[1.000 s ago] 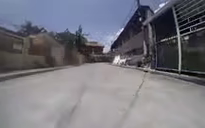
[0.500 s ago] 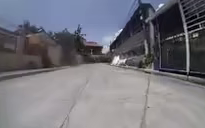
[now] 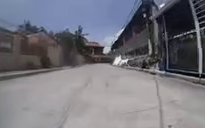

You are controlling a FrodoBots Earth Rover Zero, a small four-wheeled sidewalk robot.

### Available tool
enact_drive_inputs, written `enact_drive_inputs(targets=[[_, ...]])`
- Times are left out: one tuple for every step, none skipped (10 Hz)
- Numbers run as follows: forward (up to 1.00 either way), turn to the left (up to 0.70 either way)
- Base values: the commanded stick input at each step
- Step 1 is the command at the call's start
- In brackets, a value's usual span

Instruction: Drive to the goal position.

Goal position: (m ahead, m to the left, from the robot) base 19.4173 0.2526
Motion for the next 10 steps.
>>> enact_drive_inputs(targets=[[0.85,0.0],[0.85,0.0],[0.85,0.0],[0.85,0.0],[0.85,0.0],[0.85,0.0],[0.85,0.0],[0.85,-0.05],[0.85,-0.34],[0.85,-0.34]])
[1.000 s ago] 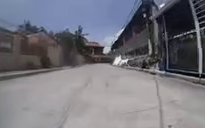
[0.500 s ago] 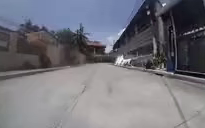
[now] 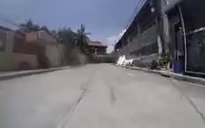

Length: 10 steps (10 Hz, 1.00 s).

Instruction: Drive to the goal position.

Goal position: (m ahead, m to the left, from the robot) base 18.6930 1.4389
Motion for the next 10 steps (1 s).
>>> enact_drive_inputs(targets=[[0.85,-0.34],[0.85,-0.34],[0.85,-0.24],[0.85,-0.06],[0.85,0.0],[0.85,0.0],[0.85,0.0],[0.85,0.0],[0.85,0.0],[0.85,0.0]])
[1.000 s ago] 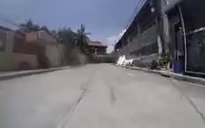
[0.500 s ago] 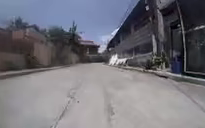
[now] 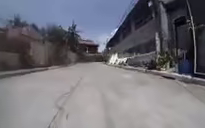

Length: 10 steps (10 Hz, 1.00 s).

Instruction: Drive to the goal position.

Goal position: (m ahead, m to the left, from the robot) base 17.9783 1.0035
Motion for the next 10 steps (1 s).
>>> enact_drive_inputs(targets=[[0.85,0.0],[0.85,0.0],[0.85,0.0],[0.85,0.0],[0.85,0.0],[0.85,0.0],[0.85,0.0],[0.85,0.0],[0.85,0.0],[0.85,0.0]])
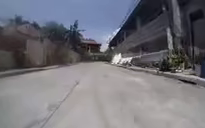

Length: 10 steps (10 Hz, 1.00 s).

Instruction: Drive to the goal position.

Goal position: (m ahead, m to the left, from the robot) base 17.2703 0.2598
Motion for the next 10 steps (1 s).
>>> enact_drive_inputs(targets=[[0.85,0.0],[0.85,0.0],[0.85,0.0],[0.85,0.0],[0.85,0.0],[0.85,0.0],[0.85,0.0],[0.85,0.0],[0.85,0.0],[0.85,0.0]])
